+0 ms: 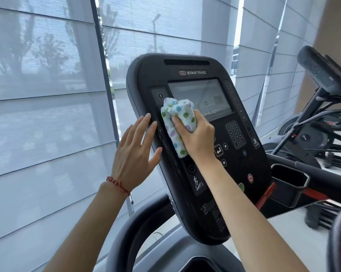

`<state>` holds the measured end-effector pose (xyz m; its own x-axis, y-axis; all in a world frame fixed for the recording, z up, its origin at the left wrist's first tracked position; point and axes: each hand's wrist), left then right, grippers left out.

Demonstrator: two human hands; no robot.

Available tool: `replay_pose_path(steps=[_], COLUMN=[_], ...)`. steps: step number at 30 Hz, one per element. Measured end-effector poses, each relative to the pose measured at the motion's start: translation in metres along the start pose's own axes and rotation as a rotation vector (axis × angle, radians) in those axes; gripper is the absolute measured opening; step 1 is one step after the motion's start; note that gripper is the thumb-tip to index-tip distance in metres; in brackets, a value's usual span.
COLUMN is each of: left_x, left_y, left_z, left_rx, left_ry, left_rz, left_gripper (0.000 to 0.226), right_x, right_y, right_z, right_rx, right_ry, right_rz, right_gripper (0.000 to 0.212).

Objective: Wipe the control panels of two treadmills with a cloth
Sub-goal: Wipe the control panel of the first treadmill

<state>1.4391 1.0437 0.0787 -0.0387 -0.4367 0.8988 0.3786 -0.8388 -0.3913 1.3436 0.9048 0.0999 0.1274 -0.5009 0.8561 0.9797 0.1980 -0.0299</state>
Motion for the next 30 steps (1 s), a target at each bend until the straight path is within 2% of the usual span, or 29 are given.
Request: replay_pose_path(steps=[8, 16, 20, 25, 30], left_x=[-0.005, -0.006, -0.005, -0.003, -0.002], left_y=[0.001, 0.003, 0.009, 0.017, 0.015], left_z=[-0.013, -0.021, -0.028, -0.028, -0.028], left_rx=[-0.011, -0.005, 0.002, 0.025, 0.038], left_ry=[0.022, 0.065, 0.166, 0.263, 0.268], left_rz=[0.018, 0.033, 0.044, 0.068, 0.066], left_gripper=[0.050, 0.048, 0.047, 0.045, 0.045], right_x=[-0.071, -0.113, -0.127, -0.109, -0.041], right_y=[-0.043, -0.061, -0.066, -0.064, -0.074], right_z=[-0.021, -0.027, -0.028, -0.035, -0.074], right_rx=[0.009, 0.026, -0.015, -0.033, -0.156], right_ry=[0.133, 0.175, 0.170, 0.161, 0.324], right_rz=[-0.025, -0.075, -0.085, -0.061, -0.148], right_gripper=[0.037, 0.026, 0.030, 0.033, 0.028])
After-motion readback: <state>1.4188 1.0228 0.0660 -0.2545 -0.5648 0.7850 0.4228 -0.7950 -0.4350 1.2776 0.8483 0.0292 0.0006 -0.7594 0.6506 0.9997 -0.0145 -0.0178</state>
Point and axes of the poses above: each hand's wrist, its own x-axis towards the middle knuckle, its own y-axis out of the palm, z = x × y, and after that the axes turned 4 degrees about -z, right-handed
